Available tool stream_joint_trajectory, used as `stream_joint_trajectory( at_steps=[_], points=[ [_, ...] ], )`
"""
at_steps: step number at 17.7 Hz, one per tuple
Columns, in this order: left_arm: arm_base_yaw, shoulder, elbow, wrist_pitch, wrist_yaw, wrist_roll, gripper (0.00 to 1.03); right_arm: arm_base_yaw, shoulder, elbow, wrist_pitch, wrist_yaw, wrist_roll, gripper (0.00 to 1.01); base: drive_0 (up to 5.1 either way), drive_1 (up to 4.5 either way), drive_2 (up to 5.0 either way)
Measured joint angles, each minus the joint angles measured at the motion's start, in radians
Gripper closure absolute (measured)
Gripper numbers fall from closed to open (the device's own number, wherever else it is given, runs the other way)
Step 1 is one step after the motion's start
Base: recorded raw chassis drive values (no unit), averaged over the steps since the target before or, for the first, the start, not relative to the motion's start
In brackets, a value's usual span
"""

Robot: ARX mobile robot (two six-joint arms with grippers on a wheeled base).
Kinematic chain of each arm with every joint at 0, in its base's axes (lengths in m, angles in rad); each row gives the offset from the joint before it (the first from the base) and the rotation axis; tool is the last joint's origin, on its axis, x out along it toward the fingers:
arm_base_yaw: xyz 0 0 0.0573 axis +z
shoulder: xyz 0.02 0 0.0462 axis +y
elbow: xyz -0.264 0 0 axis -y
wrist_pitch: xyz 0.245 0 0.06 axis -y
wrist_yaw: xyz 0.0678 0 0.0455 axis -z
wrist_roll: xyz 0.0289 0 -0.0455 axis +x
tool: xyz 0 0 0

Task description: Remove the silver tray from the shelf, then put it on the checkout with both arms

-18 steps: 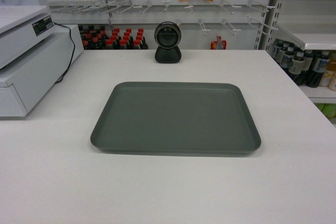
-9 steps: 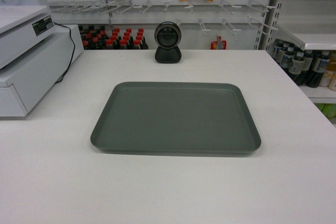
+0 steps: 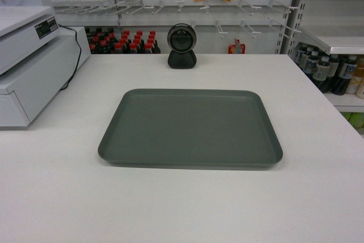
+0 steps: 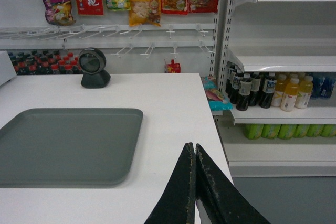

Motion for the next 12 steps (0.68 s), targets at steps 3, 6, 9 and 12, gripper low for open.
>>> stream_joint_trajectory(
  at_steps=[3,6,9,12],
  points=[
    [0.0,-0.013,0.0,-0.013,0.0,0.0,1.02,0.0,-0.012,0.0,-0.013,0.0,0.0,0.98,0.0,0.0,0.0],
    [0.0,-0.041,0.0,-0.04,0.0,0.0,1.02,0.0,-0.039,0.0,-0.039,0.0,0.0,0.98,0.0,0.0,0.0],
    [0.0,-0.266,0.0,-0.282,0.0,0.0,1.02,0.0,-0.252,0.003,-0.256,0.002,0.0,0.98,0.0,0.0,0.0],
    [0.001,-0.266,0.0,-0.279,-0.001,0.0,1.02,0.0,-0.254,0.0,-0.264,0.0,0.0,0.98,0.0,0.0,0.0]
  ],
)
